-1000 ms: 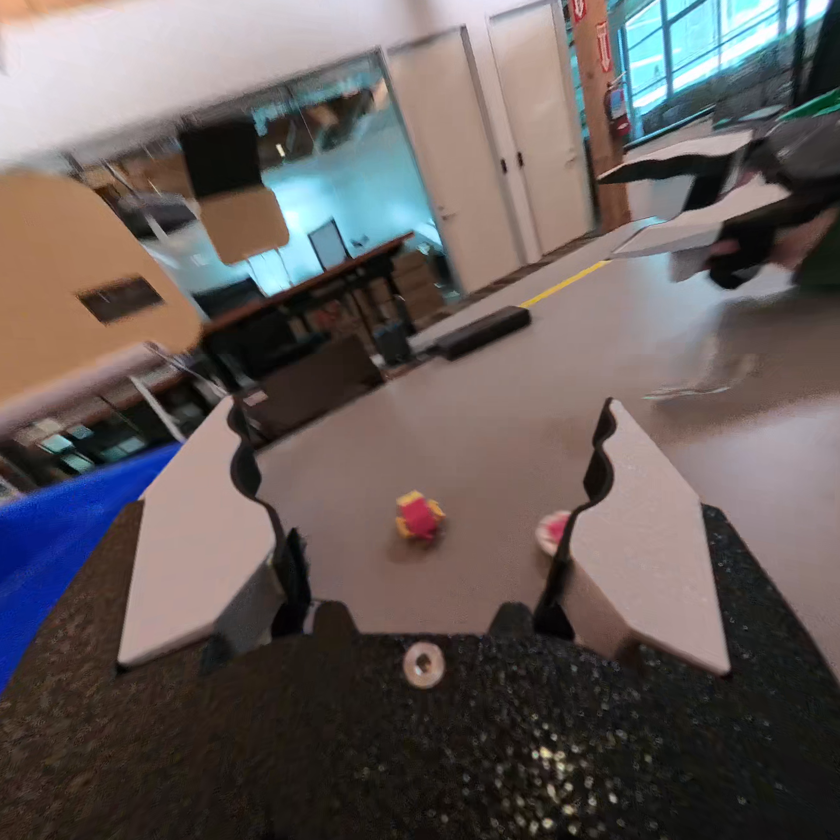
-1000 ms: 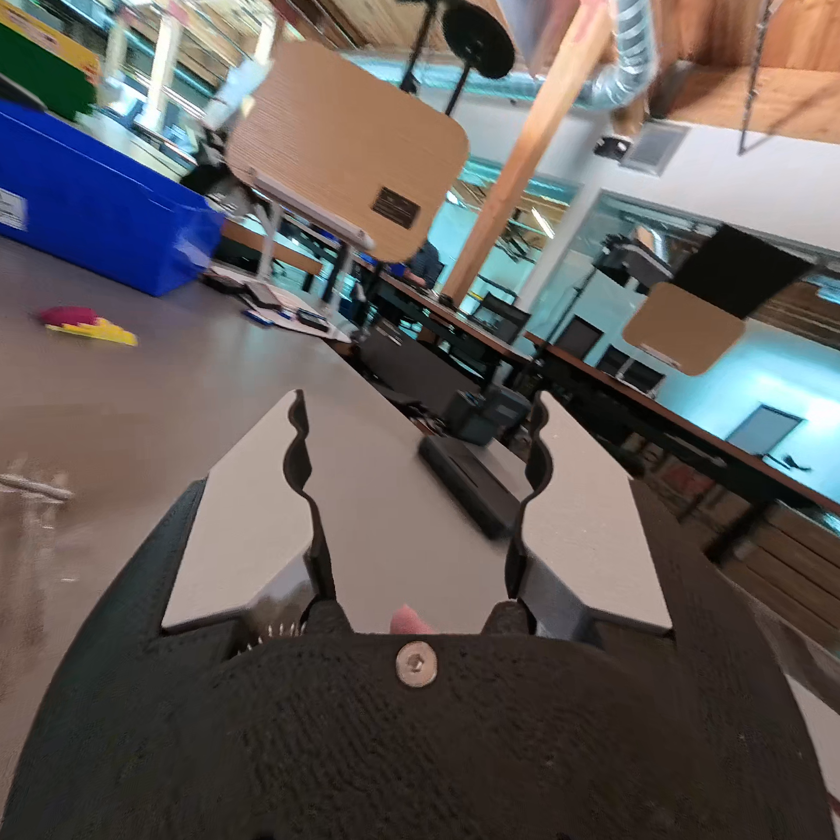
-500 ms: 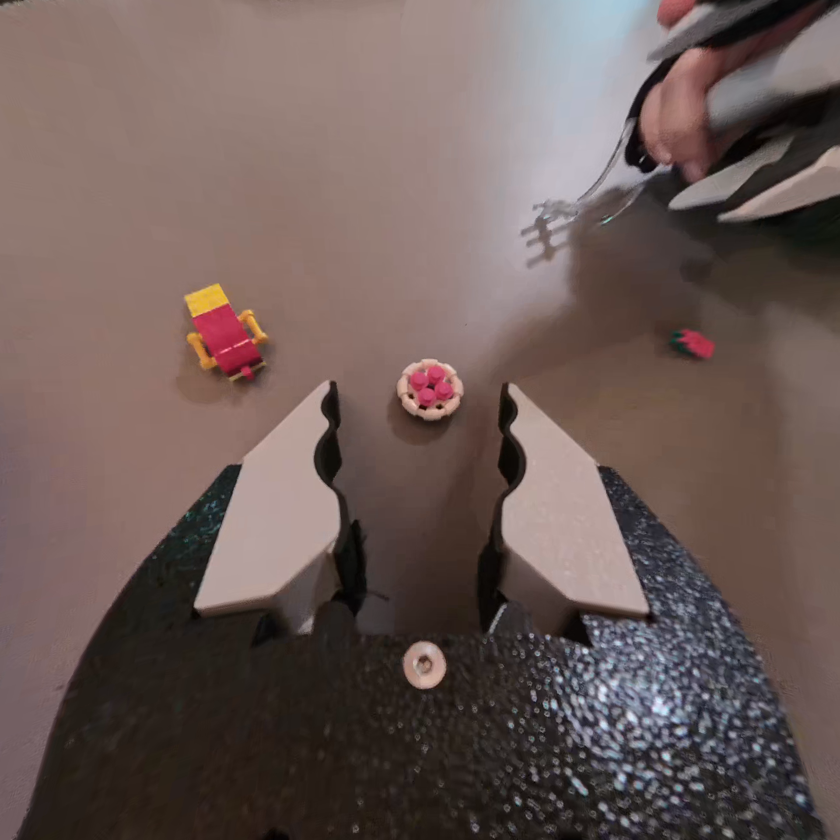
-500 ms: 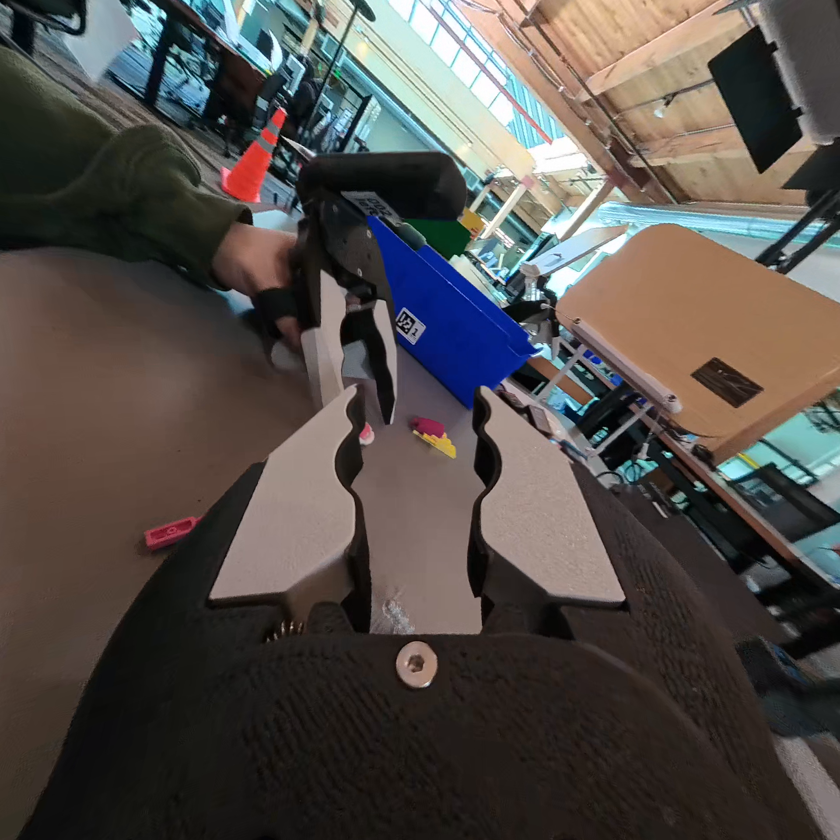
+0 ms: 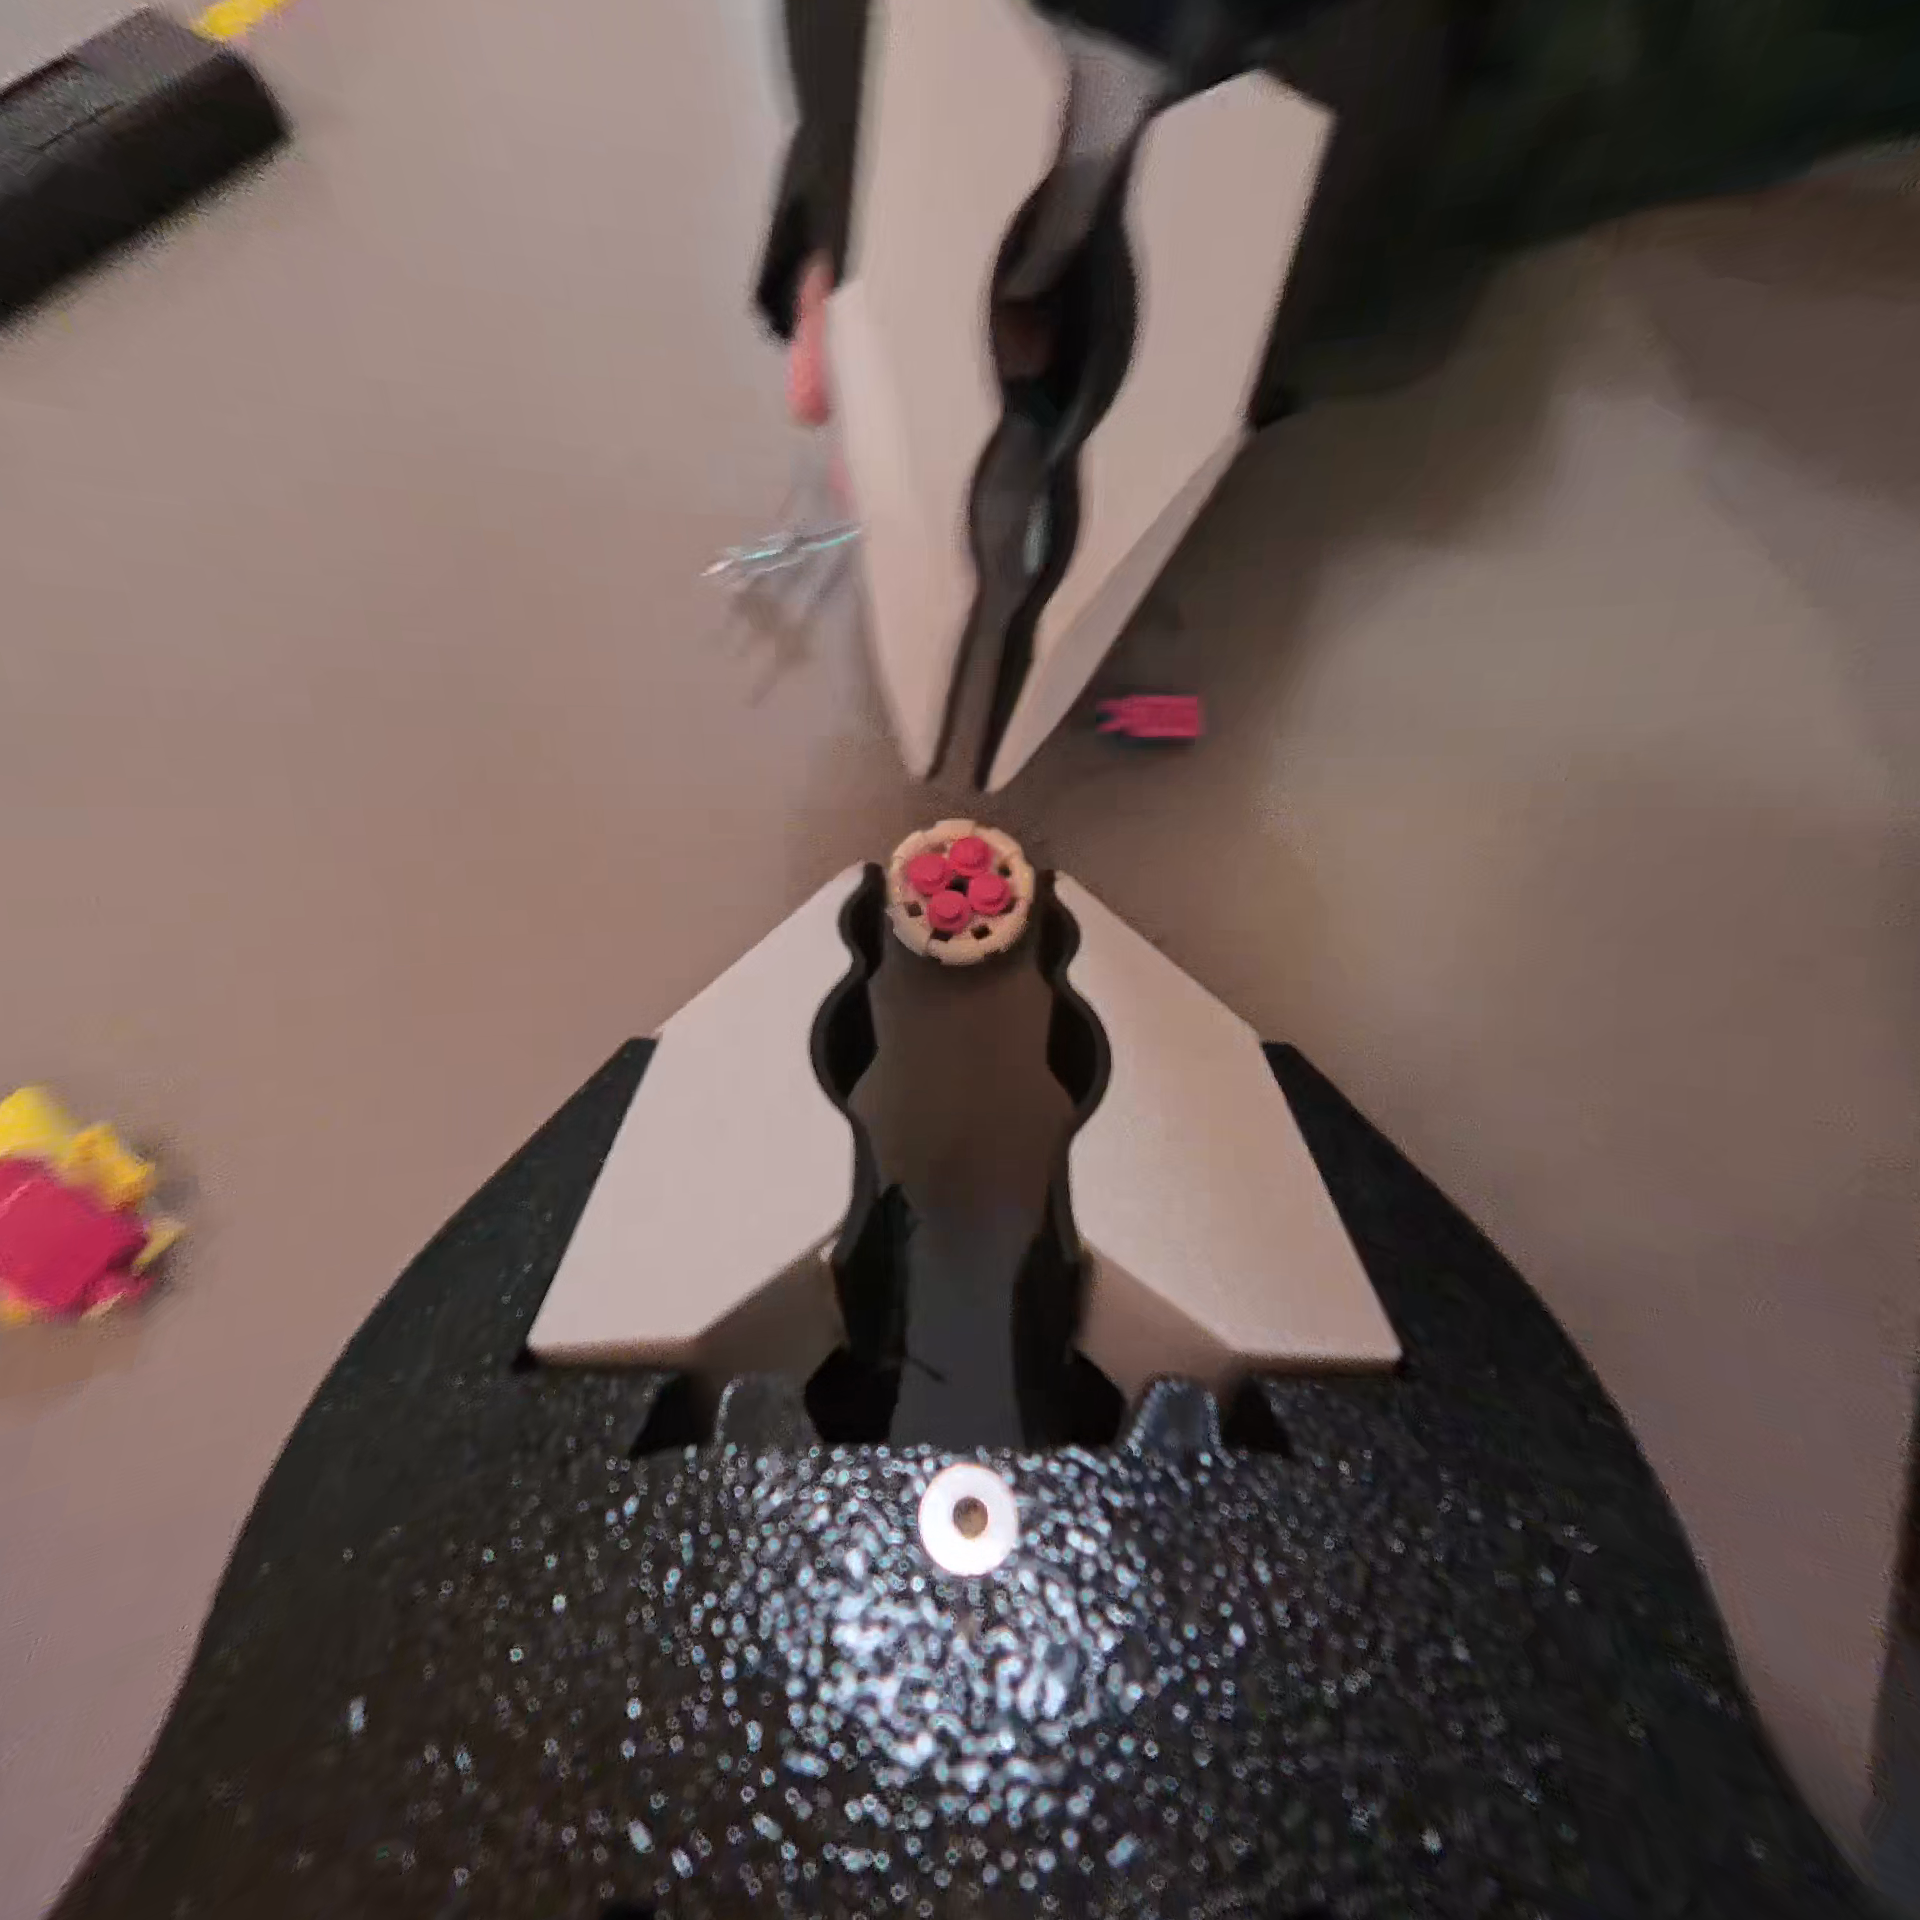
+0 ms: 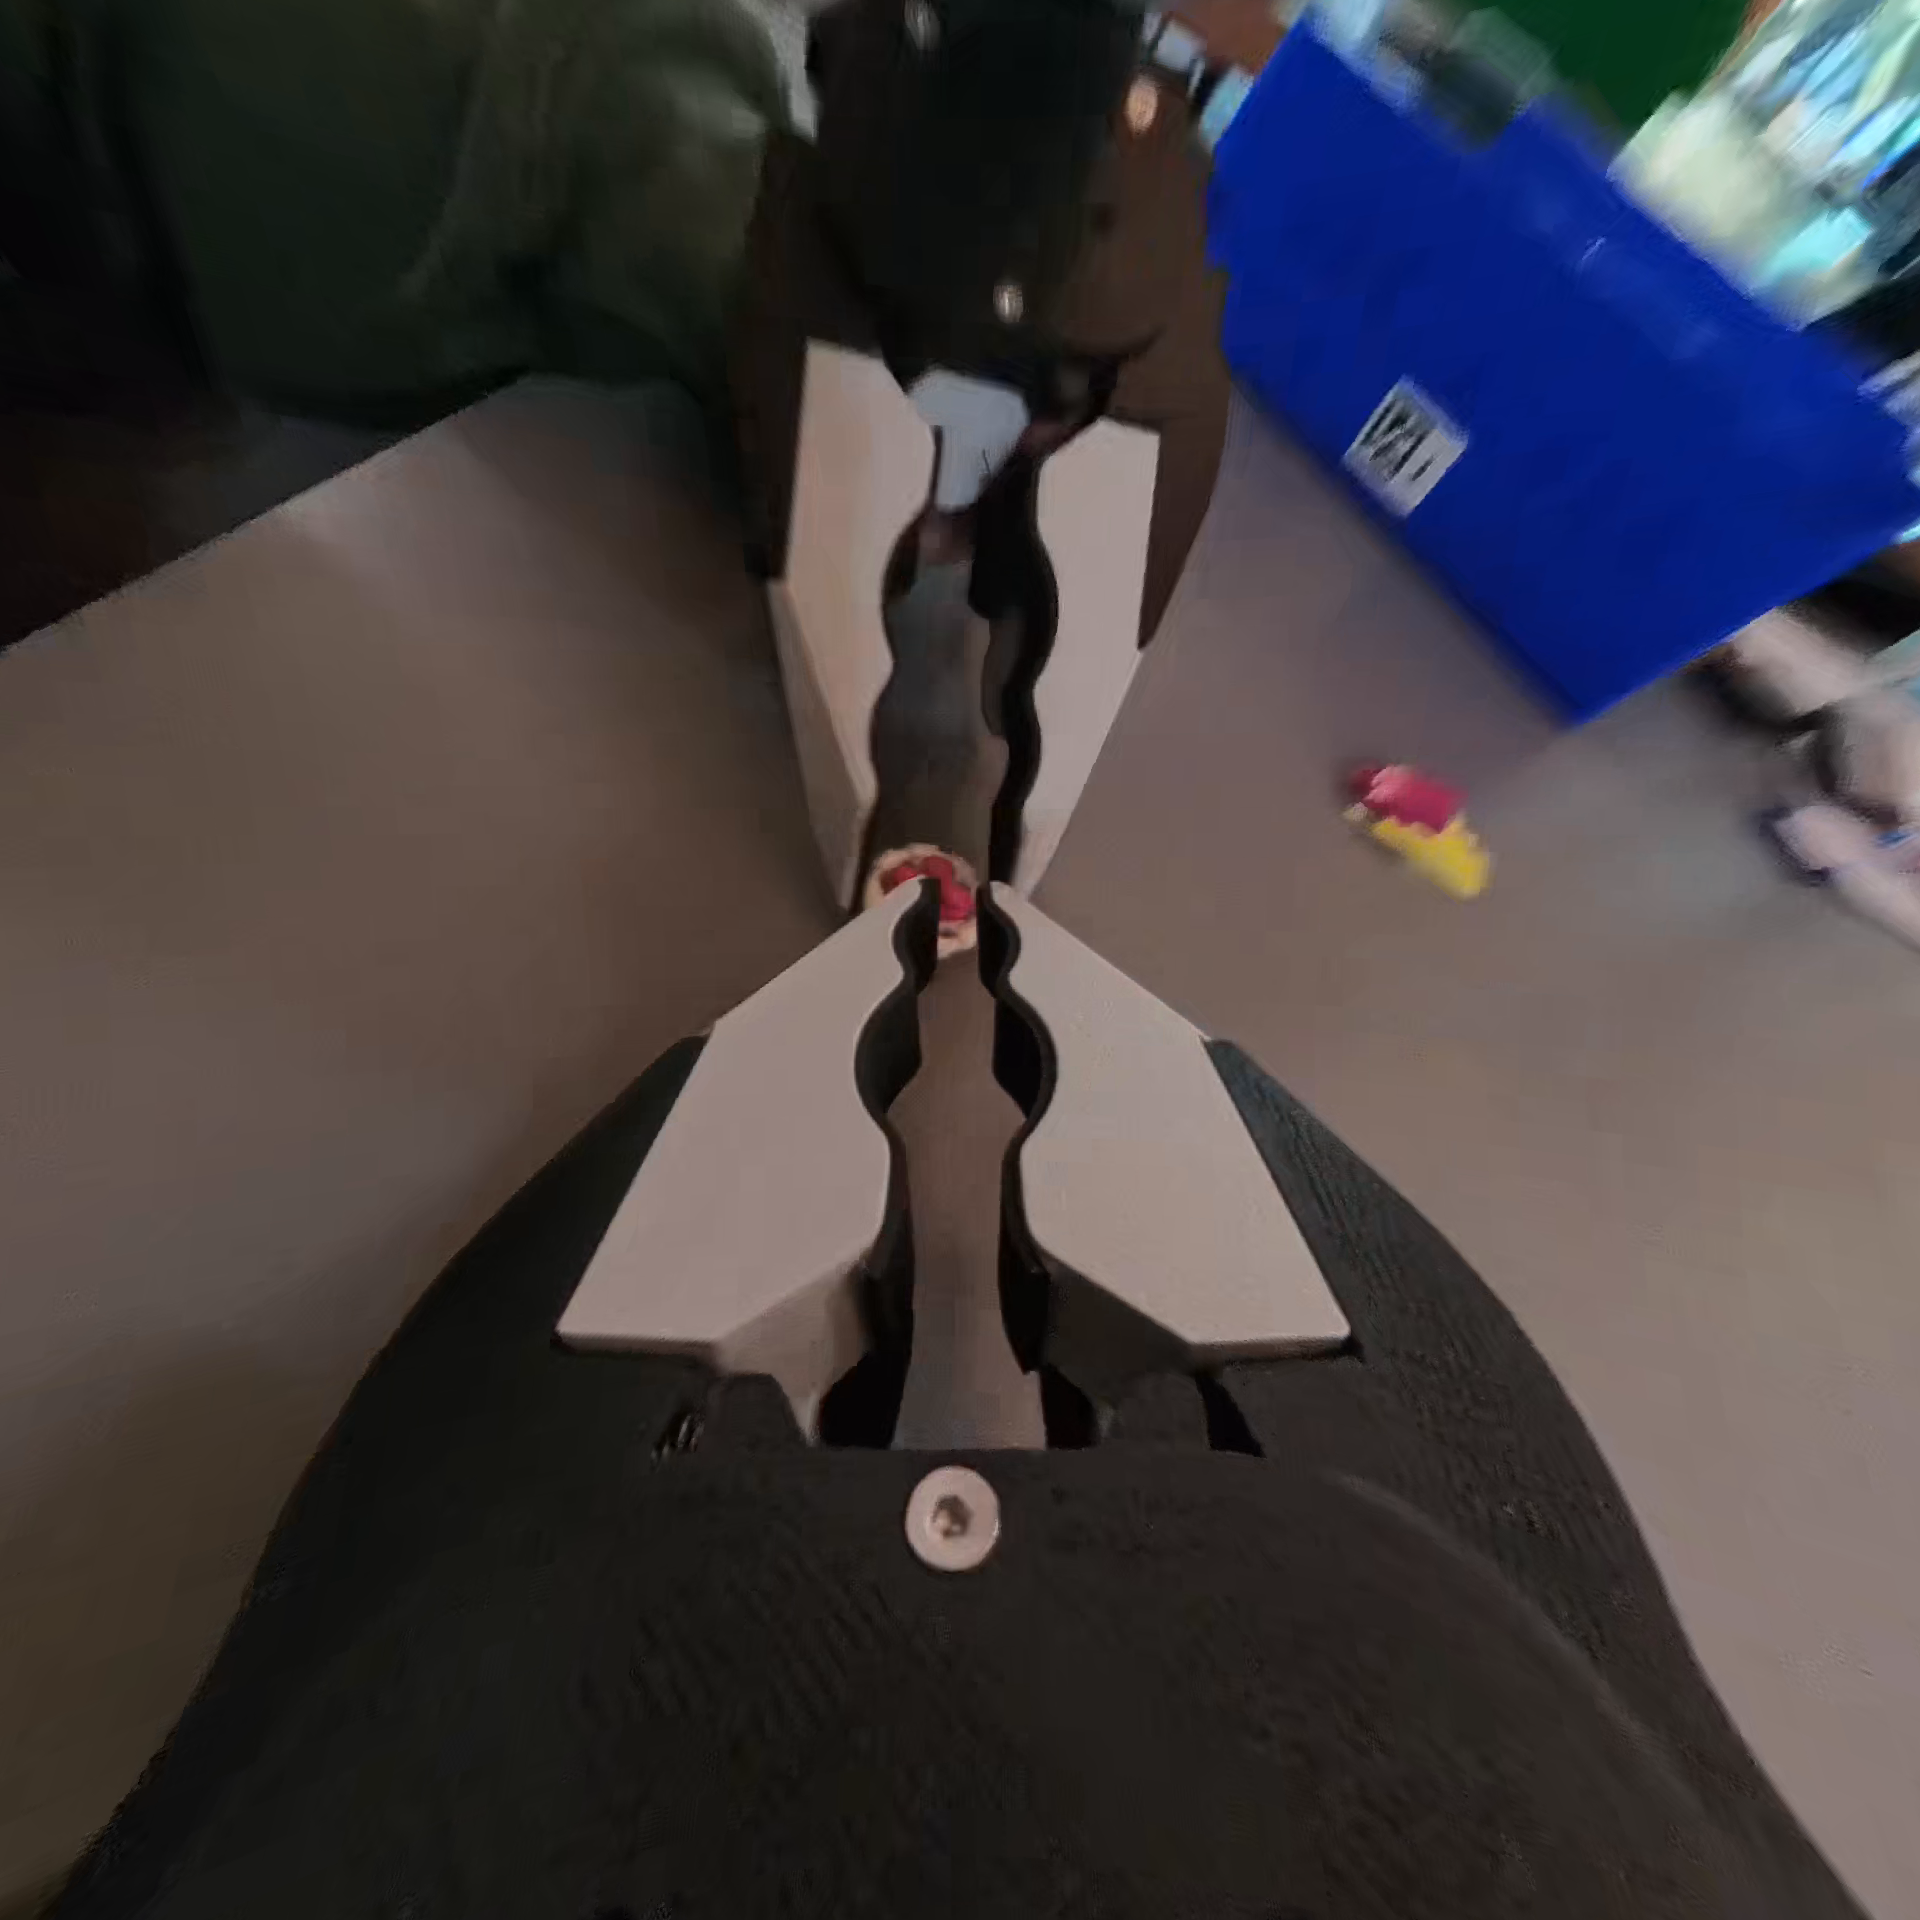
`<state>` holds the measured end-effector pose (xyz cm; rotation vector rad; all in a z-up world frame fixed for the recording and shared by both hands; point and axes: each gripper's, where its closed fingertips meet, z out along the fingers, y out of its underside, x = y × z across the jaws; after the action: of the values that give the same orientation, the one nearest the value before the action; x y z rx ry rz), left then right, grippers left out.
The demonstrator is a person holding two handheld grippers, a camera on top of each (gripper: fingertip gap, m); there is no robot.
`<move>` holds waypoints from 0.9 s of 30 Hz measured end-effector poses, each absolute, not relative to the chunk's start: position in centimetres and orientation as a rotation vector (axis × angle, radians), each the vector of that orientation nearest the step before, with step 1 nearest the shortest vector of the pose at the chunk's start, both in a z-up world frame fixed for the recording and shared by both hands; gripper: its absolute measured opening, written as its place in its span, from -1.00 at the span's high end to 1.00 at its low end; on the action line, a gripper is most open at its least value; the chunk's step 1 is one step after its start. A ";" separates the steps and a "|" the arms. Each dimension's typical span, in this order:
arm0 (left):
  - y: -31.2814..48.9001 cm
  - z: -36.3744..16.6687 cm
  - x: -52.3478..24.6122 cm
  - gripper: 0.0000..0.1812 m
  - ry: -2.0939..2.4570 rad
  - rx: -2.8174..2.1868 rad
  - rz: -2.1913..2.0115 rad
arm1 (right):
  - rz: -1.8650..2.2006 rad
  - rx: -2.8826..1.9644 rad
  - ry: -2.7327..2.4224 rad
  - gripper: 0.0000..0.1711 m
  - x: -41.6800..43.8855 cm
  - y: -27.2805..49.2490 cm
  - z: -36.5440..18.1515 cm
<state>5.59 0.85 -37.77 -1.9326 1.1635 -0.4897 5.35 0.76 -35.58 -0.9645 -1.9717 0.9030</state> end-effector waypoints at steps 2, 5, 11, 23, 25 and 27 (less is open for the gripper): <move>0.4 -37.9 6.7 0.70 1.197 -1.935 -0.531 | 0.945 -1.025 -1.998 0.86 5.5 0.7 -35.9; 0.2 -38.0 7.0 0.70 1.202 -1.955 -0.566 | 1.017 -1.084 -2.058 0.92 5.9 0.2 -36.3; 0.3 -38.2 6.9 0.70 1.184 -1.982 -0.590 | 1.026 -1.162 -2.120 0.90 6.2 0.1 -37.3; 0.6 -38.2 6.8 0.70 1.161 -1.995 -0.581 | 0.992 -1.275 -2.060 0.93 6.1 0.4 -37.5; 0.6 -38.2 6.8 0.70 1.162 -1.997 -0.584 | 0.988 -1.287 -2.054 0.94 6.1 0.4 -37.6; 0.6 -38.2 6.8 0.70 1.162 -1.998 -0.586 | 0.972 -1.288 -2.051 0.95 6.1 0.4 -37.6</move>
<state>6.81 0.59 -38.22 -1.9981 1.1624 -0.5862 6.10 0.40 -37.58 -1.2878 -2.0507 0.9716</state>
